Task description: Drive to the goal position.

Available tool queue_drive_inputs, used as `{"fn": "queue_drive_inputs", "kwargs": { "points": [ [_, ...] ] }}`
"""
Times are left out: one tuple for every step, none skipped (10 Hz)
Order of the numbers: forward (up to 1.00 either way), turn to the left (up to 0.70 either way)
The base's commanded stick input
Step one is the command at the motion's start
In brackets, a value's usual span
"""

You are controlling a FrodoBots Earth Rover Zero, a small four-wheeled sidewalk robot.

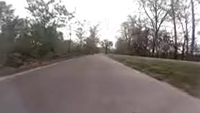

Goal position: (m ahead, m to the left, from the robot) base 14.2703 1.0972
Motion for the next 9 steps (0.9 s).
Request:
{"fn": "queue_drive_inputs", "kwargs": {
  "points": [
    [1.0,0.0],
    [1.0,0.0],
    [1.0,0.0],
    [1.0,0.0],
    [1.0,0.0],
    [1.0,0.0],
    [1.0,0.01],
    [1.0,0.03],
    [1.0,0.28]
  ]
}}
